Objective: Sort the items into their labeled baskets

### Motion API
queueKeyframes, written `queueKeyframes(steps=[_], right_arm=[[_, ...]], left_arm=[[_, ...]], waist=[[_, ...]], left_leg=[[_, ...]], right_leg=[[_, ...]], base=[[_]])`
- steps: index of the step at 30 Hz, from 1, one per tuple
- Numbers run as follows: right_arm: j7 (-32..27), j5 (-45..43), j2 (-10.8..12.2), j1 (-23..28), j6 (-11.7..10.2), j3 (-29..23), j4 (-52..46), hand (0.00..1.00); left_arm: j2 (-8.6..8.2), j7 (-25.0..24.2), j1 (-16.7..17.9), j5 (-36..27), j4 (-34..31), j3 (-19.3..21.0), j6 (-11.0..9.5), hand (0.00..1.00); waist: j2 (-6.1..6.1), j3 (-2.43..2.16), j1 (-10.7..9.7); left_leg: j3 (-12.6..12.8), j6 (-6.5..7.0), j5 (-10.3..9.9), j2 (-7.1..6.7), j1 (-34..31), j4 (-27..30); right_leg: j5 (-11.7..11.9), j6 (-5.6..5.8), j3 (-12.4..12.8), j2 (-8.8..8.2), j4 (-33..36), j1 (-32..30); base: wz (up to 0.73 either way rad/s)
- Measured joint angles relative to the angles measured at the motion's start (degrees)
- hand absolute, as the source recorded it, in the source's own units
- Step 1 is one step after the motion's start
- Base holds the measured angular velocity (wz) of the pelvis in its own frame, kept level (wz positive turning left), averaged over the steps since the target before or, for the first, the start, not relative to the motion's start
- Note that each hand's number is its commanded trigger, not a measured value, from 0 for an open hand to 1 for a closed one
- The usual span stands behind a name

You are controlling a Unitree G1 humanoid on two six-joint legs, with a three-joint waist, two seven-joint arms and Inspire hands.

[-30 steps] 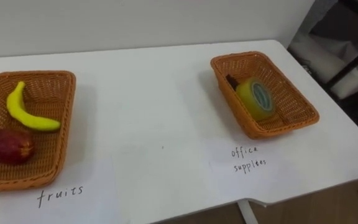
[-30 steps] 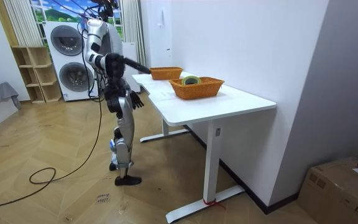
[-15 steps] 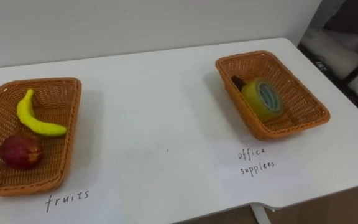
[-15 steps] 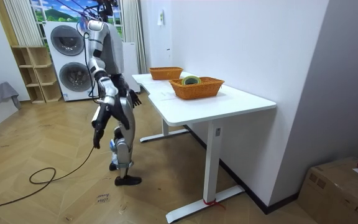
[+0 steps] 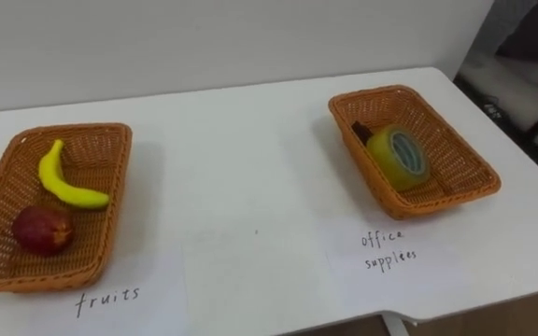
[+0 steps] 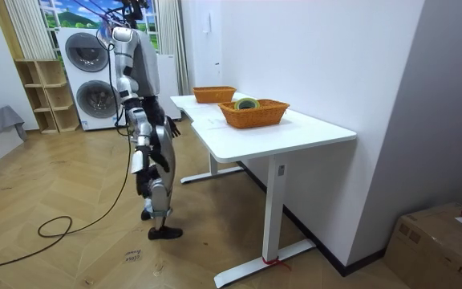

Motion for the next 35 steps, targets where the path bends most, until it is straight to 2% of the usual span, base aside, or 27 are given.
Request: queueKeyframes(steps=[4, 9, 12, 21, 24, 35], right_arm=[[5.4, -7.4, 0.4, -0.5, 0.8, 6.3, 0.4, 0.0], [11.4, -18.0, 1.4, -2.4, 0.8, 11.8, 2.1, 0.0], [14.4, -21.6, 1.8, -3.2, 0.8, 15.1, 2.3, 0.0], [19.0, -25.4, 1.9, -4.4, 0.8, 17.8, 2.3, 0.0], [19.5, -25.8, 2.1, -4.7, 0.8, 17.9, 2.8, 0.0], [22.2, -25.9, 2.1, -5.2, 0.7, 17.7, 4.1, 0.0]], left_arm=[[-0.28, 0.0, -1.1, 0.0, 2.2, -0.7, 0.0, 0.0], [-0.45, -0.1, -1.3, 0.0, 2.8, -3.5, -0.1, 0.0], [-0.7, -0.1, -1.8, -0.1, 2.8, -3.8, -0.1, 0.0], [-1.13, -0.1, -2.0, 0.0, 2.8, -3.9, -0.1, 0.0], [-1.08, -0.1, -2.0, -0.1, 2.9, -3.8, -0.1, 0.0], [-0.96, -0.1, -2.3, 0.1, 3.0, -3.8, -0.3, 0.0]], waist=[[0.31, 0.08, 2.1], [0.47, 0.27, 2.8], [0.49, 0.4, 3.9], [-0.15, 0.24, 5.5], [-0.49, 0.47, 5.5], [-0.66, 0.59, 5.3]], left_leg=[[-0.1, 0.0, 0.0, 0.02, -0.1, 0.1], [-1.8, 0.0, 0.0, -0.02, -1.0, 0.1], [-2.2, 0.0, 0.0, -0.04, -1.5, 0.2], [-3.3, 0.0, 0.0, -0.17, -1.9, 0.3], [-3.5, 0.0, 0.0, -0.17, -1.9, 0.2], [-4.7, -0.01, 0.0, -0.21, -2.6, 0.2]], right_leg=[[0.0, -0.03, -0.2, 0.06, 0.0, 0.0], [0.1, -0.05, -2.2, -0.51, -0.5, 0.0], [0.1, -0.07, -2.4, -0.63, -0.6, -0.3], [0.1, 0.06, -3.0, -0.64, -1.6, 0.0], [0.2, 0.09, -3.1, -0.57, -2.2, 0.8], [0.2, 0.13, -4.5, -0.7, -2.6, 1.2]], base=[[0.01], [0.16], [0.08], [0.03], [0.01], [0.06]])
